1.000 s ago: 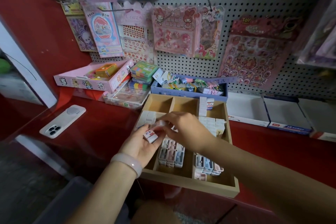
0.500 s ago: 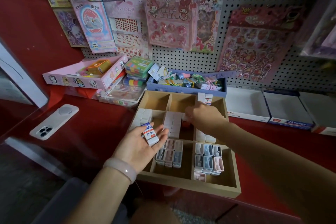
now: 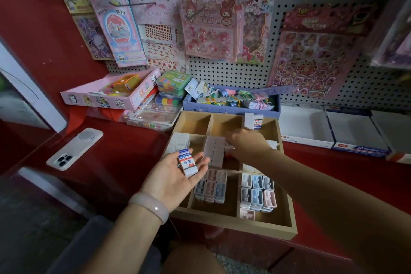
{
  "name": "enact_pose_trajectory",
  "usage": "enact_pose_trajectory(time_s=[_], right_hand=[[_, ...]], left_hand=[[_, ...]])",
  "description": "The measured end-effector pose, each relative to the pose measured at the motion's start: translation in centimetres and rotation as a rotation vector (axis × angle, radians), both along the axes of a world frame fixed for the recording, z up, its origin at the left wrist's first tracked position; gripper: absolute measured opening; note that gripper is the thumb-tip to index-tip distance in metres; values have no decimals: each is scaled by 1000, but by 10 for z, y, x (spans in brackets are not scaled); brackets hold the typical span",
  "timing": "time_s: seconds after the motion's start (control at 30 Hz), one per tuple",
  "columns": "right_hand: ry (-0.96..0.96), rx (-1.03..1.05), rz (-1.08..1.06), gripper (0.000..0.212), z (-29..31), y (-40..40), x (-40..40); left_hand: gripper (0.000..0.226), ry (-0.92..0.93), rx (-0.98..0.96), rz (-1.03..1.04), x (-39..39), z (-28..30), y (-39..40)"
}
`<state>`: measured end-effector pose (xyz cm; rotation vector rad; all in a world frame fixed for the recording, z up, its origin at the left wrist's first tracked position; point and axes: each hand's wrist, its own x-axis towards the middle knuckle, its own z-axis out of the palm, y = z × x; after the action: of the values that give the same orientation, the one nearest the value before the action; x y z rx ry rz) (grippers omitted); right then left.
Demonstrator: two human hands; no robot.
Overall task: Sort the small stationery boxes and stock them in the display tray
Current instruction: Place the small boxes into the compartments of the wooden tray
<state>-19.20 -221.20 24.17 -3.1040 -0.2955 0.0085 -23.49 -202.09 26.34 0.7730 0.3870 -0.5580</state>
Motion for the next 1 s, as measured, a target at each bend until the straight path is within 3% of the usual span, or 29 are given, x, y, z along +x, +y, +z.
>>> enact_pose_trajectory(time_s=[0.07, 0.17, 0.23, 0.3, 0.47, 0.6, 0.83, 1.0], right_hand=[[-90, 120, 53, 27, 13, 0, -9], [-171, 400, 317, 38, 22, 4, -30], [-128, 409, 457, 50, 23, 5, -44], [-120, 366, 458, 54, 20, 1, -50], [-182, 437, 420, 33, 22, -24, -54], [-180, 448, 323, 28, 29, -54, -45], [-156, 332, -210, 17, 29, -113, -5], [-29, 184, -304, 20, 0, -105, 39]], left_hand=[[39, -7, -3, -10, 0, 3, 0], [41, -31, 30, -38, -1, 6, -6], [42, -47, 68, -73, -2, 7, -16], [43, -43, 88, -115, -5, 7, -29], [52, -53, 151, -250, -5, 7, -52], [53, -85, 171, -332, 0, 7, -65], [40, -234, 298, -221, 17, -1, -54], [34, -226, 302, -168, 29, -12, -29]])
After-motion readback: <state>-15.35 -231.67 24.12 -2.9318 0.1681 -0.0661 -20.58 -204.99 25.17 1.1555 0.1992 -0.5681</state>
